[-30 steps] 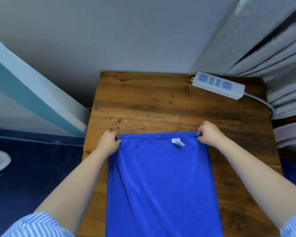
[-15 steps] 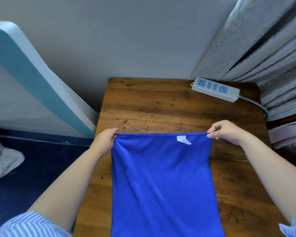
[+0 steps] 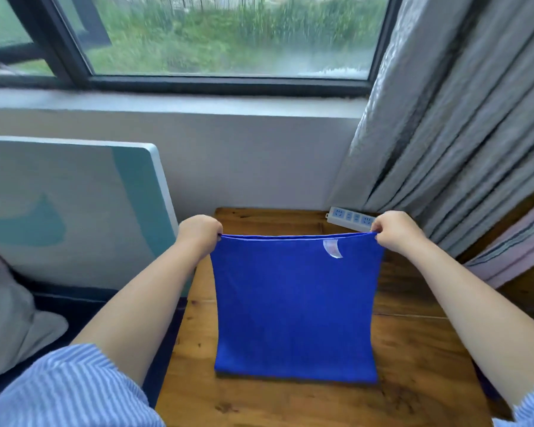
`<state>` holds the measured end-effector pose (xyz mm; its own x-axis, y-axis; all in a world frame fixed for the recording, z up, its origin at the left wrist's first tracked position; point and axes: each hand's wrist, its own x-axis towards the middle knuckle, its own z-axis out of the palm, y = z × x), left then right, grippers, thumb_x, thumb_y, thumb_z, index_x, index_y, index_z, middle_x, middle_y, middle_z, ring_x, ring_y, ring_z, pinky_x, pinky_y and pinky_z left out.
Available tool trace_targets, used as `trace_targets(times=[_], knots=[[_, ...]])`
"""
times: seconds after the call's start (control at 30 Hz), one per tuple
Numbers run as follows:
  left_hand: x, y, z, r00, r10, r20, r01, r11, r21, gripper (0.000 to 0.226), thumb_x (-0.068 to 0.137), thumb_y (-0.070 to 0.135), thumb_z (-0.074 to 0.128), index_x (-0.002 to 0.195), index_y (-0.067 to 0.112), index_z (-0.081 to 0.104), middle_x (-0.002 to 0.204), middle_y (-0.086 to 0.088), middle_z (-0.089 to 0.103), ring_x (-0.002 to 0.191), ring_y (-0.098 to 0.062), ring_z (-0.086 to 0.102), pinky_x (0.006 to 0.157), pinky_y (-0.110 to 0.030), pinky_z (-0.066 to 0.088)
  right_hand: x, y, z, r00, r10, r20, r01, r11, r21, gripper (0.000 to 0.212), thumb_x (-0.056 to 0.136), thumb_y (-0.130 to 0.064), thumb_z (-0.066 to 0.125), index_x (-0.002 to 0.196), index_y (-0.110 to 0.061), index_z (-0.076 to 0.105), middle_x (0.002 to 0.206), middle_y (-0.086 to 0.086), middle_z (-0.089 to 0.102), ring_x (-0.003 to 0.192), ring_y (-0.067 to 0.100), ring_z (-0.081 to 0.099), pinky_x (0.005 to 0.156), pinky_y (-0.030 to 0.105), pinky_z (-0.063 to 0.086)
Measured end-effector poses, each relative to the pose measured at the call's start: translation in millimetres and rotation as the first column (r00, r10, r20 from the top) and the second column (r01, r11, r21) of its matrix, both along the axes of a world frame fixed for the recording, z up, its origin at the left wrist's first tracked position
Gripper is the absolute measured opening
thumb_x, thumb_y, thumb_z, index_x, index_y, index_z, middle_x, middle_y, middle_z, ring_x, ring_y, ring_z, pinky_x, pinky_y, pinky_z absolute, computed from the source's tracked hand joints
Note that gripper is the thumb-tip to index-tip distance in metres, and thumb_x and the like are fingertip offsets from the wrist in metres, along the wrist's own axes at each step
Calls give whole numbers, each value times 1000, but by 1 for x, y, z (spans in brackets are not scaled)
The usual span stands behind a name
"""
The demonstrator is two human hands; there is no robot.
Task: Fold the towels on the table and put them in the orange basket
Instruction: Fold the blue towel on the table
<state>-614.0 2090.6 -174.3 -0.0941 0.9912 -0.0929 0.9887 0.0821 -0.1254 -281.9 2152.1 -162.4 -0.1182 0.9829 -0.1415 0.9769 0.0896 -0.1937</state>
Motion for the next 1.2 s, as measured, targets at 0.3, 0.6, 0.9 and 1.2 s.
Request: trace_targets(times=[0.3, 0.6, 0.9, 1.2], knots=[[-10, -39, 101, 912, -64, 406, -233, 734, 638, 22, 89, 6, 49, 101, -2, 66, 103, -25, 63, 96, -40, 57, 75, -40, 42, -4, -50, 102, 909, 15, -418, 249, 782, 572, 25, 81, 3, 49, 96, 1, 69, 100, 25, 61, 96, 38, 55, 70, 29, 38], [-15, -74, 84, 909, -57, 414, -176, 846, 503, 20, 87, 4, 50, 97, -5, 66, 100, -26, 64, 95, -40, 57, 78, -38, 43, -5, -87, 90, 941, -76, -329, 226, 865, 447, 27, 80, 4, 49, 98, 0, 70, 105, 24, 61, 100, 36, 55, 77, 32, 42], [-12, -77, 58, 801, 101, 590, -361, 867, 343, 18, 85, 2, 51, 93, -2, 67, 95, -22, 68, 94, -35, 61, 78, -34, 47, -11, -88, 63, 813, -256, -524, 410, 889, 202, 29, 71, 10, 46, 81, -2, 70, 88, 24, 69, 87, 37, 65, 73, 39, 57], [-13, -47, 40, 756, 116, 644, -418, 843, 340, 23, 88, -2, 42, 99, -7, 62, 108, -24, 61, 102, -36, 54, 82, -34, 40, -16, -58, 37, 860, -210, -466, 371, 884, 286, 27, 76, 7, 51, 94, 2, 70, 101, 25, 66, 98, 35, 59, 78, 28, 43]])
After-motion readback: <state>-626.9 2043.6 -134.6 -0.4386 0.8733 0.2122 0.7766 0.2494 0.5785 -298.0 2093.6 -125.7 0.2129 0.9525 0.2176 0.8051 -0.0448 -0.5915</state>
